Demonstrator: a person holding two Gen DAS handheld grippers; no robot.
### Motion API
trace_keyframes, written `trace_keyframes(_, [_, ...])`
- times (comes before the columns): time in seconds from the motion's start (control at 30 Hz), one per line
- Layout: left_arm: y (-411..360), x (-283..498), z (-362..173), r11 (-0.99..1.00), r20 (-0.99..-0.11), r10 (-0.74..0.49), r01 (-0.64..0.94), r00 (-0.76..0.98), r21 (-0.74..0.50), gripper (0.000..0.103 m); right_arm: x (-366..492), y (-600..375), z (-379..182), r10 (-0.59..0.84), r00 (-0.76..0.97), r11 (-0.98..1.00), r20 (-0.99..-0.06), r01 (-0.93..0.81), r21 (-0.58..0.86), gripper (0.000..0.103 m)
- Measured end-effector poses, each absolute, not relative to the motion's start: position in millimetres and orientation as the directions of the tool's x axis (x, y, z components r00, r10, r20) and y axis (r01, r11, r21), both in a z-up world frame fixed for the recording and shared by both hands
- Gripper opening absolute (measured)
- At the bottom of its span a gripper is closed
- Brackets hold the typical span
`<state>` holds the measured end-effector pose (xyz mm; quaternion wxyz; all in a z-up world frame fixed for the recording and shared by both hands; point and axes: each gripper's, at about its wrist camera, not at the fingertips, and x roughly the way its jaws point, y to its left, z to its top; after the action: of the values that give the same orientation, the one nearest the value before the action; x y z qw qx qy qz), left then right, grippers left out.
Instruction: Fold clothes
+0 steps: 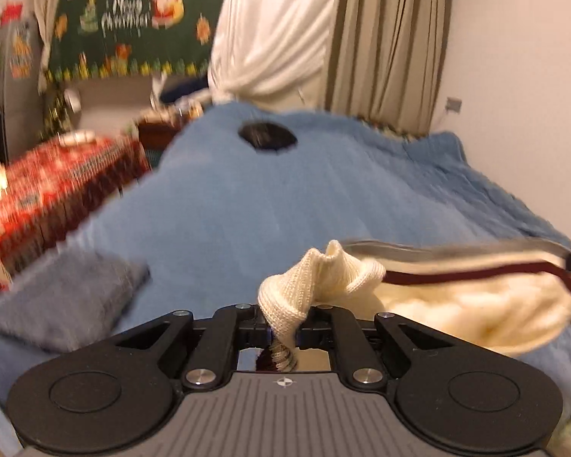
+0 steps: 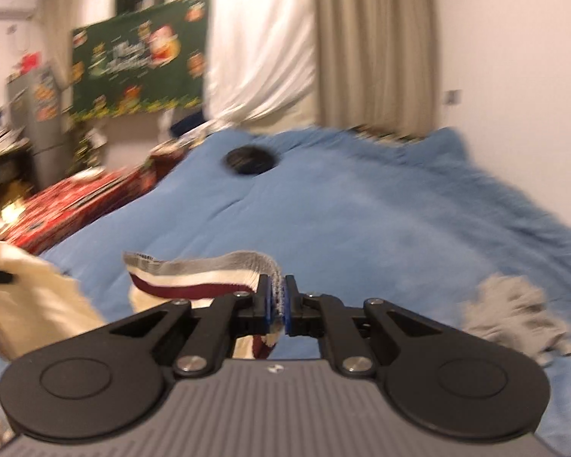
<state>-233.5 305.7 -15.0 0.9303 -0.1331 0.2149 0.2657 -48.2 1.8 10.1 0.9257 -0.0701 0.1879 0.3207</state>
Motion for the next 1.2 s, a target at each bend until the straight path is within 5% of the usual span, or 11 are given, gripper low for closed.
trace_keyframes(0.3, [334.1, -215.1, 54.5, 0.808, -0.355, 0.53, -0.586, 0.77, -0.064, 0.009, 22.7, -99.4, 18.4, 0.407, 0.816, 0.899, -0.412, -0.437, 0.024, 0.003])
trace_keyframes(0.73, [354.4, -226.4, -84.9, 0.763, -0.666, 0.409, -0.634, 0.624, -0.126, 0.017, 1.3, -106.1, -101.1, 0.39, 0.644, 0.881, -0.658, -0.47, 0.063, 0.004])
trace_keyframes(0.93, [346.0, -254.1, -83.1, 0.786, -0.64, 0.408, -0.607, 0.651, -0.116, 0.047, -25.8, -86.3, -93.0, 0.441, 0.632, 0.831, -0.638, -0.556, 0.023, 0.033])
trace_keyframes(1.2, [317.7, -277.5, -88.0, 0.814, -0.652, 0.275, -0.532, 0.706, -0.232, 0.048, -56.6, -61.9, -105.6, 0.442, 0.598, 0.794, -0.668, -0.608, -0.02, 0.053])
